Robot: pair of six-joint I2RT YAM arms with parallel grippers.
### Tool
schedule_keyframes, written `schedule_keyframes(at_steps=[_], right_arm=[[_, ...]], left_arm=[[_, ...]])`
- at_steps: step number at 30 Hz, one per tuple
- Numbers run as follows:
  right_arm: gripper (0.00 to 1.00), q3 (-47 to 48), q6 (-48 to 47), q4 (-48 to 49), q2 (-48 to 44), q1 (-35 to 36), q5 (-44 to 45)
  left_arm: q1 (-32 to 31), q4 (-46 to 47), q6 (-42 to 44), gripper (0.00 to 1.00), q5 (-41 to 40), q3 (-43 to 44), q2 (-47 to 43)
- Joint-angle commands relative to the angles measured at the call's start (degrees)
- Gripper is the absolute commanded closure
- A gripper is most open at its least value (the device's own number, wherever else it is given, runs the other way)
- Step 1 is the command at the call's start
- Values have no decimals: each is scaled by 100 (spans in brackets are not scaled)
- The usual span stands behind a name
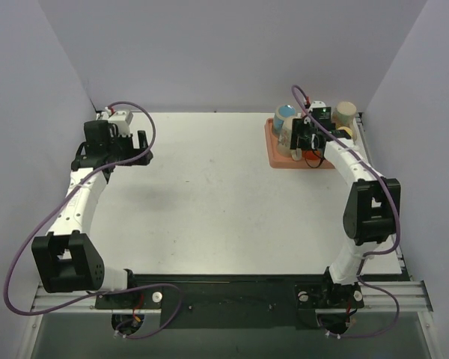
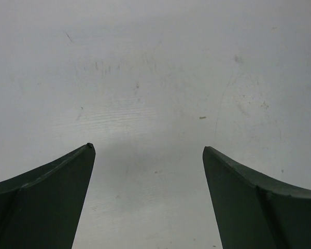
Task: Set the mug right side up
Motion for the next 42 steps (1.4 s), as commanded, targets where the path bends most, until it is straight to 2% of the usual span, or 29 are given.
schedule_keyframes(at_steps=[1,5,10,20,24,25,26,28,35,42], right_arm=[[45,705,-178,-246,489,37,343],[46,1101,-380,-492,867,63,396],[54,1032,-688,-598,1043,221,299],[58,1198,-582,-554,1465,256,369],[64,1365,-583,-598,1632,257,492],[71,1366,-600,-598,1632,257,493],[85,1374,-600,-598,1650,257,501],[100,1375,-626,-659,1606,265,423],[100,1331,-302,-888,930,371,-158],[100,1059,551,-484,138,327,-368]], left_arm=[[18,-606,-105,4,218,158,52],[27,-642,-131,7,218,281,149],[27,-475,-263,10,271,386,236],[27,-510,-377,16,517,360,140],[27,-510,-386,19,666,404,114],[27,-501,-386,19,710,395,96],[18,-484,-386,20,797,387,61],[18,-448,-369,22,920,369,8],[1,-483,-175,26,886,237,-45],[-87,-89,-885,27,1386,395,-62]])
